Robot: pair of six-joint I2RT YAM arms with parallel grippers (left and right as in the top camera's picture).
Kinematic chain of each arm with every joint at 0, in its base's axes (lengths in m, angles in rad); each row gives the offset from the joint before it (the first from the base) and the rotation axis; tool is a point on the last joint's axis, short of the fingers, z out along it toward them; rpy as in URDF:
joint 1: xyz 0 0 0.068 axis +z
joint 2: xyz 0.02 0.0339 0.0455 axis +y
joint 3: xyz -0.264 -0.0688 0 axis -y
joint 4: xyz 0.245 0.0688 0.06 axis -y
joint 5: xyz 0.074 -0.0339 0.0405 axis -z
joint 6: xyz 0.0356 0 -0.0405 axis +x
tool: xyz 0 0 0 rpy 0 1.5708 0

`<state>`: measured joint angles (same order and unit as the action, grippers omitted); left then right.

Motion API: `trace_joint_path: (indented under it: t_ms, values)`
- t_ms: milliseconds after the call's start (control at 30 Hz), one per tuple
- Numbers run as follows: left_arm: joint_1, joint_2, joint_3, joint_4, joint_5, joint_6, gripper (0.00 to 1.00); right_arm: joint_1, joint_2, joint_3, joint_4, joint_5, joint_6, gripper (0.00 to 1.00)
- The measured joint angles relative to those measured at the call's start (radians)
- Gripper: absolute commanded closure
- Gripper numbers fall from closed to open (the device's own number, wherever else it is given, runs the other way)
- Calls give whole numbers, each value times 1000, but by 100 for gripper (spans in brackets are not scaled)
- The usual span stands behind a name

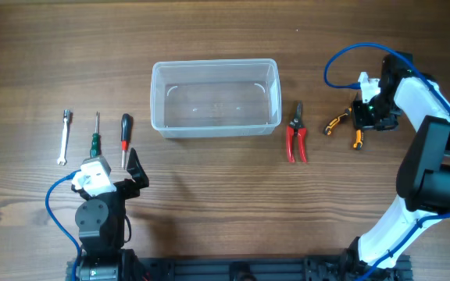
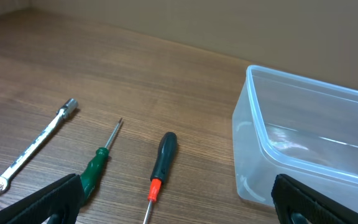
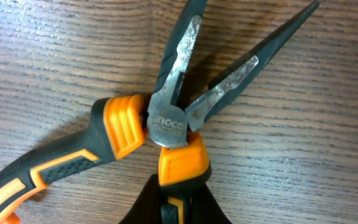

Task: Pack container
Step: 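Lift the pliers with the right gripper and carry toward the container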

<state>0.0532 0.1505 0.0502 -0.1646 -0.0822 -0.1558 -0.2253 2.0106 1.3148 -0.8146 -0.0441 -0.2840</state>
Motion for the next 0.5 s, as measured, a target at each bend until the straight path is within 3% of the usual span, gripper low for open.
trace_joint_path:
  t_ms: [233, 500]
  values:
    - [0, 0, 0, 0, 0, 0, 0, 0, 3, 33, 0, -1, 31, 96]
    - [0, 0, 0, 0, 0, 0, 0, 0, 3, 220, -27, -10, 37, 96]
